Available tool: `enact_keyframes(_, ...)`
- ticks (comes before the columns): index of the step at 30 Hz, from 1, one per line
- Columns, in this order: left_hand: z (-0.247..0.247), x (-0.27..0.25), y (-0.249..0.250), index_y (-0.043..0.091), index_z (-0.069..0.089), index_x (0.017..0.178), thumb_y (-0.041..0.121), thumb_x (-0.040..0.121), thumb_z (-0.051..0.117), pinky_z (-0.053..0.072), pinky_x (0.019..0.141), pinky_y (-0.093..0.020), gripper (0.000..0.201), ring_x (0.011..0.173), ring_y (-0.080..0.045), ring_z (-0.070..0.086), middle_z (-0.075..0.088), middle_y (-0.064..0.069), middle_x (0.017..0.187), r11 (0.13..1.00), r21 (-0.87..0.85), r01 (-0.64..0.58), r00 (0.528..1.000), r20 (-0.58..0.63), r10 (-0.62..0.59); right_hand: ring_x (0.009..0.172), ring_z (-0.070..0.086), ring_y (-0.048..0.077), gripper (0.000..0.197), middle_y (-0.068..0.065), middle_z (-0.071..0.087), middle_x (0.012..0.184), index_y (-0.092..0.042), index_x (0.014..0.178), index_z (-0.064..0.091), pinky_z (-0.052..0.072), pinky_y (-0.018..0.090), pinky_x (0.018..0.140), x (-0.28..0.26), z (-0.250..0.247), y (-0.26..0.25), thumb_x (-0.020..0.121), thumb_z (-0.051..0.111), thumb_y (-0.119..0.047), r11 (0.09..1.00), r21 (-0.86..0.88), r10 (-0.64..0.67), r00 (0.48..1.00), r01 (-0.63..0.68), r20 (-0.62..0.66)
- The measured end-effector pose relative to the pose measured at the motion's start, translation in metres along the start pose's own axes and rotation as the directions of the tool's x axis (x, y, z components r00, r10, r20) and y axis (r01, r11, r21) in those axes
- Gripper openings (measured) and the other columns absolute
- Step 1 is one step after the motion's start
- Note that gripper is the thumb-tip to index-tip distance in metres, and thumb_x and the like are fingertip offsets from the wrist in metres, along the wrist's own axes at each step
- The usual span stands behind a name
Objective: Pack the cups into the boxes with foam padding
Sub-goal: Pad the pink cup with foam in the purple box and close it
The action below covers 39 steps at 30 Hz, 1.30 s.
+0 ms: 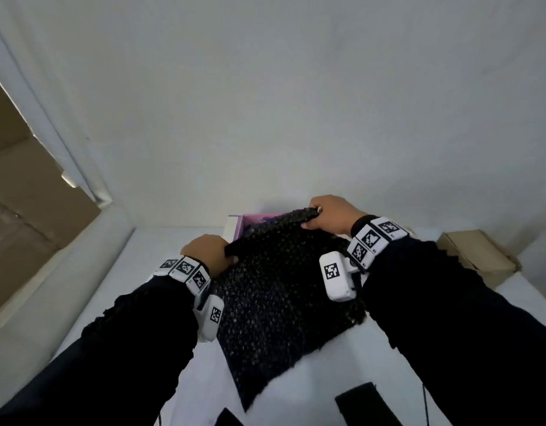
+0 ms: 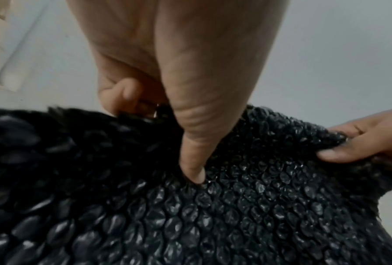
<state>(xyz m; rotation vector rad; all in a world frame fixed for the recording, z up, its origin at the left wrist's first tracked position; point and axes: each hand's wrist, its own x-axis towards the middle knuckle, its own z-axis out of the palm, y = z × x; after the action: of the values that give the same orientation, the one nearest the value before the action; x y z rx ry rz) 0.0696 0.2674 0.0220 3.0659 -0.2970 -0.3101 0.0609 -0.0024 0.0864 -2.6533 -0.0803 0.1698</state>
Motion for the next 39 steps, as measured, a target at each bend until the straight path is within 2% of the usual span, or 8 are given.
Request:
enact_keyframes(4,-0.055,0.005,-0.007,0.011,0.060,0.095,0.022,0.097,0.046,0.049,0.062,-0.029,0.019,0.074,-0.026,0.069,0.069,-0.013,0.087,0.959,-0.283,-0.022,0.994,-0.106,-0.008,0.066,0.066,0.027,0.015,0.012,0.058,0.097,-0.008,0.108,0.048,0.047,0.024,0.039,0.015,-0.032,-0.027,0.096,0.056,-0.012,0.903,0.421,0.103,0.995,-0.092,-0.004)
enact_keyframes(7,-0.091,0.014,-0.006,0.011,0.057,0.093,0.001,0.090,0.044,0.057,0.056,-0.035,0.017,0.067,-0.028,0.071,0.068,-0.019,0.089,0.767,-0.629,-0.122,0.967,-0.250,-0.051,0.079,0.068,0.029,0.011,0.012,0.061,0.100,-0.016,0.098,0.047,0.061,0.041,0.068,0.031,-0.051,-0.038,0.093,0.054,-0.008,0.831,0.553,0.072,0.973,0.065,-0.221)
enact_keyframes(13,-0.117,0.022,0.009,0.013,0.054,0.127,0.012,0.073,0.039,0.035,0.099,-0.032,0.056,0.123,-0.025,0.047,0.049,-0.009,0.135,0.796,-0.370,-0.478,0.710,-0.697,0.103,0.095,0.055,0.022,0.028,0.008,0.058,0.105,-0.015,0.101,0.051,0.044,0.028,0.081,0.046,-0.063,-0.039,0.078,0.063,-0.007,0.873,0.316,-0.078,0.747,0.371,-0.661)
enact_keyframes(17,-0.094,0.031,0.014,0.036,0.051,0.128,0.020,0.074,0.044,0.028,0.100,-0.046,0.057,0.130,-0.021,0.039,0.035,0.002,0.146,0.904,-0.159,-0.398,0.611,-0.780,0.132,0.092,0.049,0.015,0.031,0.007,0.049,0.106,-0.011,0.098,0.052,0.036,0.008,0.079,0.046,-0.036,-0.029,0.071,0.066,-0.005,0.861,0.159,-0.238,0.660,0.483,-0.713)
enact_keyframes(24,-0.011,0.053,0.013,0.051,0.056,0.116,0.035,0.076,0.053,0.025,0.093,-0.047,0.043,0.122,-0.035,0.033,0.035,-0.005,0.139,0.991,-0.016,-0.135,0.766,-0.636,0.094,0.113,0.035,0.030,0.022,-0.004,0.051,0.122,-0.028,0.095,0.064,0.034,0.036,0.083,0.049,0.047,0.010,0.073,0.067,-0.030,0.936,-0.278,-0.341,0.761,0.218,-0.552)
enact_keyframes(30,0.029,0.056,0.008,0.028,0.046,0.129,0.014,0.083,0.050,0.047,0.078,-0.039,0.048,0.104,-0.028,0.049,0.046,-0.004,0.121,0.957,-0.066,-0.283,0.944,-0.198,0.265,0.093,0.043,0.027,0.015,-0.006,0.062,0.092,-0.023,0.088,0.064,0.036,0.037,0.076,0.049,0.094,0.019,0.073,0.060,-0.027,0.818,-0.515,-0.427,0.870,0.255,-0.246)
enact_keyframes(35,0.046,0.058,0.006,0.027,0.043,0.108,0.012,0.083,0.053,0.049,0.067,-0.038,0.031,0.089,-0.025,0.056,0.052,0.002,0.104,0.943,-0.042,-0.330,0.937,-0.140,0.321,0.078,0.049,0.023,0.016,0.003,0.057,0.088,-0.023,0.096,0.043,0.035,0.031,0.065,0.050,0.105,0.023,0.086,0.051,-0.015,0.895,-0.347,-0.218,0.953,0.280,0.209)
enact_keyframes(39,0.051,0.064,0.006,0.026,0.064,0.102,0.024,0.084,0.046,0.044,0.075,-0.034,0.025,0.097,-0.020,0.054,0.062,0.007,0.100,0.893,0.177,-0.414,0.894,-0.105,0.435,0.083,0.054,0.025,0.022,0.007,0.062,0.095,-0.017,0.109,0.050,0.037,0.032,0.072,0.049,0.101,0.015,0.092,0.048,-0.030,0.905,-0.336,-0.158,0.940,0.261,0.303)
